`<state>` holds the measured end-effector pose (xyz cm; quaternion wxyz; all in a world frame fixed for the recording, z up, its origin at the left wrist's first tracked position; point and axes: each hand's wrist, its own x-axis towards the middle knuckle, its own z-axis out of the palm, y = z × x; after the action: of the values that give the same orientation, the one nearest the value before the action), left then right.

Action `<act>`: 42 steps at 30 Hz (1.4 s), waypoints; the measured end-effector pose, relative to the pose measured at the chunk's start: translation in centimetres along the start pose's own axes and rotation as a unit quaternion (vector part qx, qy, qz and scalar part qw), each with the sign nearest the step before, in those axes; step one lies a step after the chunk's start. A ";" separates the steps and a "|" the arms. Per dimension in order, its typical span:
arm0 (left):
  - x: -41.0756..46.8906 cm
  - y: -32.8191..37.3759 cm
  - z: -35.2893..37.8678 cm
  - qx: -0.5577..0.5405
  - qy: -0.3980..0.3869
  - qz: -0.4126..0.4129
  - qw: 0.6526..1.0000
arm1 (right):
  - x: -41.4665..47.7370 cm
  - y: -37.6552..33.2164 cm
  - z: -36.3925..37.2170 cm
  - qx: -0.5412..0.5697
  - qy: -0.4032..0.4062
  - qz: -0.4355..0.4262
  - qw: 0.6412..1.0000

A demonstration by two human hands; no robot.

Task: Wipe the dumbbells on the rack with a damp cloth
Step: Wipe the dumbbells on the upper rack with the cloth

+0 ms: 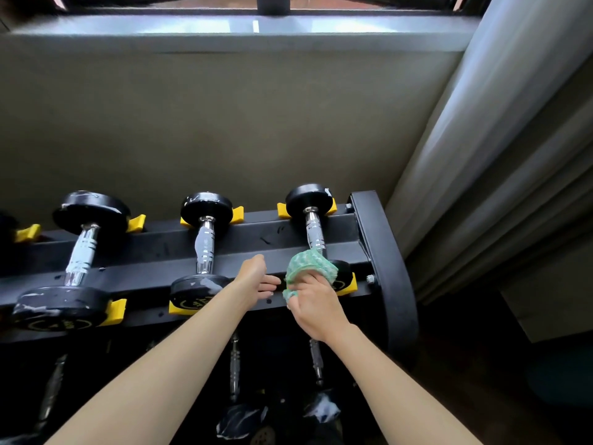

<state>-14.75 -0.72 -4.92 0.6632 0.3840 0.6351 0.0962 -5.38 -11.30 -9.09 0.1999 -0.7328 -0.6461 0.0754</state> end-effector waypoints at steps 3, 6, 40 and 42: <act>-0.3 0.5 0.0 -0.011 -0.003 0.005 1.000 | -0.2 0.1 -1.2 0.006 -0.021 -0.026 0.999; -0.4 0.9 0.1 -0.023 -0.007 0.006 1.000 | -0.5 0.0 -3.1 0.031 -0.083 -0.007 0.996; 4.3 2.3 4.9 -0.110 0.042 -0.059 0.991 | 14.6 7.1 -4.2 0.307 -0.162 0.262 0.900; 4.2 2.2 5.0 -0.116 0.038 -0.069 0.990 | 15.6 7.0 -3.9 0.241 -0.198 0.236 0.920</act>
<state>-8.67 1.48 -7.25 0.6837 0.2558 0.6695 0.1378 4.83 2.59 -5.98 0.2148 -0.7635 -0.4434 0.4174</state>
